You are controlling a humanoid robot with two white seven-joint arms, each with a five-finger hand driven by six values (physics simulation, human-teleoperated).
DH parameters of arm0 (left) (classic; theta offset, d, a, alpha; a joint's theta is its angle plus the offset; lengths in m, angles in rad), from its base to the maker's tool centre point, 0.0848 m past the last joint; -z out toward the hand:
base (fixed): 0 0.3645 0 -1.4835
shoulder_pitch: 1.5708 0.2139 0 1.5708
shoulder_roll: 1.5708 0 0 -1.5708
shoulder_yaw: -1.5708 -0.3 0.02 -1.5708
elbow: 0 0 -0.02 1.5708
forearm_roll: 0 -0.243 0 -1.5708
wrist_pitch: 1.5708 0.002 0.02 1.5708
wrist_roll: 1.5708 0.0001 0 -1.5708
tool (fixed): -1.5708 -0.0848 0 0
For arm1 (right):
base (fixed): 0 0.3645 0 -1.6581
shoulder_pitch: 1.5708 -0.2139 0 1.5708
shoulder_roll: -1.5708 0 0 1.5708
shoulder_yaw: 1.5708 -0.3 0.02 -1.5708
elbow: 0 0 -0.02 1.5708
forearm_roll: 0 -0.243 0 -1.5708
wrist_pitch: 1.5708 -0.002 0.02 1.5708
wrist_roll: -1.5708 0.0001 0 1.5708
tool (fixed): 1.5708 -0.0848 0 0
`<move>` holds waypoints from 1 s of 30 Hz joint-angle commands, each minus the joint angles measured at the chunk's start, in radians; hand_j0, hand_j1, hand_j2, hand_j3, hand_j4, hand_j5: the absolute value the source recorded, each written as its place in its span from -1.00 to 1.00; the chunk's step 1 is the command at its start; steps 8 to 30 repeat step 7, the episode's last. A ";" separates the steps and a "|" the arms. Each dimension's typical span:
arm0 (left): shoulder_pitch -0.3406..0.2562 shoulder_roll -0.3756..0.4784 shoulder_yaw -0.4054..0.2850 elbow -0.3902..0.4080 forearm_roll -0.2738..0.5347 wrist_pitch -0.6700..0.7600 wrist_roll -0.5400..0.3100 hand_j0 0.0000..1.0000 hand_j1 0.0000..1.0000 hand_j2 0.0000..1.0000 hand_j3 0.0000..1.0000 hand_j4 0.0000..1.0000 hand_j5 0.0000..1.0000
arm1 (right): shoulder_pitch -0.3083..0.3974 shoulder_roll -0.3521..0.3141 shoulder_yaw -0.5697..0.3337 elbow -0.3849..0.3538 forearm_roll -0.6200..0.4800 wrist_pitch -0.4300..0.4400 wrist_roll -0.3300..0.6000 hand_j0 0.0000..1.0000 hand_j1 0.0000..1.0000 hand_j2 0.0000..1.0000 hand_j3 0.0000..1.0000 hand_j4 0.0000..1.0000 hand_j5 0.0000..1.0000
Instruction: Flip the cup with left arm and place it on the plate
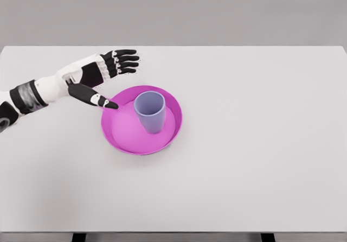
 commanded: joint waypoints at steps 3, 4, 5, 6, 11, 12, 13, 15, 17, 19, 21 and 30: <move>0.006 0.177 0.096 -0.103 -0.094 -0.034 0.000 1.00 1.00 1.00 1.00 1.00 1.00 | 0.000 0.000 0.000 0.000 0.000 0.000 0.000 1.00 1.00 1.00 1.00 1.00 1.00; 0.008 0.177 0.094 -0.103 -0.097 -0.034 0.000 1.00 1.00 1.00 1.00 1.00 1.00 | 0.000 0.000 0.000 0.000 0.000 0.000 0.000 1.00 1.00 1.00 1.00 1.00 1.00; 0.011 0.177 0.094 -0.103 -0.097 -0.034 0.000 1.00 1.00 1.00 1.00 1.00 1.00 | 0.000 0.000 0.000 0.000 0.000 0.000 0.000 1.00 1.00 1.00 1.00 1.00 1.00; 0.017 0.178 0.094 -0.101 -0.097 -0.036 0.000 1.00 1.00 1.00 1.00 1.00 1.00 | 0.000 0.000 0.000 0.000 0.000 0.000 0.000 1.00 1.00 1.00 1.00 1.00 1.00; 0.020 0.177 0.094 -0.098 -0.097 -0.036 0.000 1.00 1.00 1.00 1.00 1.00 1.00 | 0.000 0.000 0.000 0.000 0.000 0.000 0.000 1.00 1.00 1.00 1.00 1.00 1.00; 0.020 0.177 0.094 -0.098 -0.097 -0.036 0.000 1.00 1.00 1.00 1.00 1.00 1.00 | 0.000 0.000 0.000 0.000 0.000 0.000 0.000 1.00 1.00 1.00 1.00 1.00 1.00; 0.020 0.177 0.094 -0.098 -0.097 -0.036 0.000 1.00 1.00 1.00 1.00 1.00 1.00 | 0.000 0.000 0.000 0.000 0.000 0.000 0.000 1.00 1.00 1.00 1.00 1.00 1.00; 0.020 0.177 0.094 -0.098 -0.097 -0.036 0.000 1.00 1.00 1.00 1.00 1.00 1.00 | 0.000 0.000 0.000 0.000 0.000 0.000 0.000 1.00 1.00 1.00 1.00 1.00 1.00; 0.020 0.177 0.094 -0.098 -0.097 -0.036 0.000 1.00 1.00 1.00 1.00 1.00 1.00 | 0.000 0.000 0.000 0.000 0.000 0.000 0.000 1.00 1.00 1.00 1.00 1.00 1.00; 0.020 0.177 0.094 -0.098 -0.097 -0.036 0.000 1.00 1.00 1.00 1.00 1.00 1.00 | 0.000 0.000 0.000 0.000 0.000 0.000 0.000 1.00 1.00 1.00 1.00 1.00 1.00; 0.020 0.177 0.094 -0.098 -0.097 -0.036 0.000 1.00 1.00 1.00 1.00 1.00 1.00 | 0.000 0.000 0.000 0.000 0.000 0.000 0.000 1.00 1.00 1.00 1.00 1.00 1.00; 0.020 0.177 0.094 -0.098 -0.097 -0.036 0.000 1.00 1.00 1.00 1.00 1.00 1.00 | 0.000 0.000 0.000 0.000 0.000 0.000 0.000 1.00 1.00 1.00 1.00 1.00 1.00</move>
